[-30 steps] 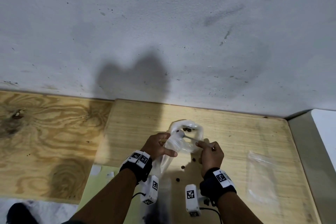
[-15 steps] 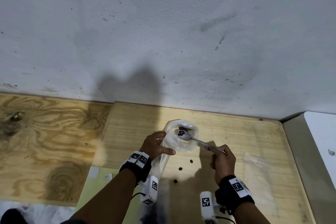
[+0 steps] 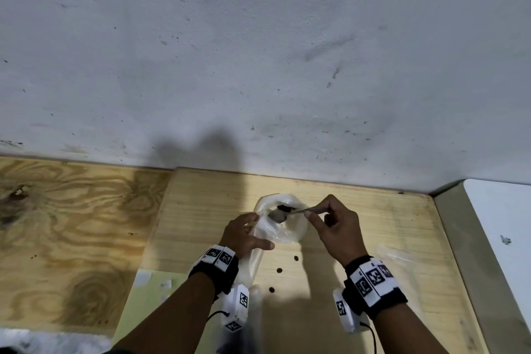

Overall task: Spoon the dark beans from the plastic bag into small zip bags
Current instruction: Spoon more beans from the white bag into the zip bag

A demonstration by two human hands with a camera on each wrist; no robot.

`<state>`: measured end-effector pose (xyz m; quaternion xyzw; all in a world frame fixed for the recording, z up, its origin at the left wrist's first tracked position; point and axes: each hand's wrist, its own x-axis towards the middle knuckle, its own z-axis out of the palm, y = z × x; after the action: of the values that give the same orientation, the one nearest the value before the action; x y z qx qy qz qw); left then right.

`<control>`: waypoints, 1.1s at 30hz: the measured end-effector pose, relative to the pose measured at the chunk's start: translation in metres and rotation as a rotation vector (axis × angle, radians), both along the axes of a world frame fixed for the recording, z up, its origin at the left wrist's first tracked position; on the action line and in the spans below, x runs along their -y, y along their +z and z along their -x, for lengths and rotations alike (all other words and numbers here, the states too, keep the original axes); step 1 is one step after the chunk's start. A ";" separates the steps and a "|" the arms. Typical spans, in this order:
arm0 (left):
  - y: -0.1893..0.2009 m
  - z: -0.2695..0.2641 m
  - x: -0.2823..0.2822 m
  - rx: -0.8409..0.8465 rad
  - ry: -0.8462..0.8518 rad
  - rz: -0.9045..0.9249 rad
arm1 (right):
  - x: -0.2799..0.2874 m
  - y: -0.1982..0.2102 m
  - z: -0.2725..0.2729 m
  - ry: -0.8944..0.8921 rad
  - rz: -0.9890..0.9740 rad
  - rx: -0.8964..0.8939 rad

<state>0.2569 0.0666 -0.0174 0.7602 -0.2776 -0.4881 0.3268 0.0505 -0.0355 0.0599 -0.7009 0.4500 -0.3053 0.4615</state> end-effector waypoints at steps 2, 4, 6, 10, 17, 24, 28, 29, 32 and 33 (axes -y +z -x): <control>0.002 -0.001 0.000 -0.003 0.001 -0.001 | 0.006 -0.001 -0.002 -0.068 -0.028 0.034; 0.005 -0.001 -0.001 -0.006 -0.004 0.002 | 0.009 -0.005 -0.001 -0.252 -0.110 0.127; 0.009 -0.001 -0.003 0.000 -0.007 0.006 | 0.009 -0.016 0.003 -0.440 -0.207 0.176; 0.016 0.000 -0.011 0.011 0.031 0.062 | -0.006 -0.042 0.007 -0.598 -0.413 0.097; 0.036 0.007 -0.025 0.049 0.106 0.197 | -0.024 -0.061 0.008 -0.476 -0.706 0.005; 0.064 0.015 -0.026 0.095 0.116 0.347 | -0.036 -0.027 0.025 -0.338 -0.371 -0.316; 0.084 0.022 -0.020 0.158 0.063 0.421 | -0.047 0.040 0.006 -0.005 -0.200 0.033; 0.090 0.025 -0.017 0.184 0.046 0.437 | -0.048 0.054 0.002 0.107 -0.192 0.038; 0.104 0.034 -0.011 0.222 -0.009 0.487 | -0.042 0.074 -0.008 0.182 -0.027 -0.134; 0.108 0.035 -0.009 0.209 -0.015 0.499 | -0.038 0.077 -0.010 0.137 0.033 -0.166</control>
<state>0.2218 0.0754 0.0903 0.7005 -0.4270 -0.3257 0.4700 0.0602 0.0022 0.1371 -0.7606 0.4325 -0.2212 0.4308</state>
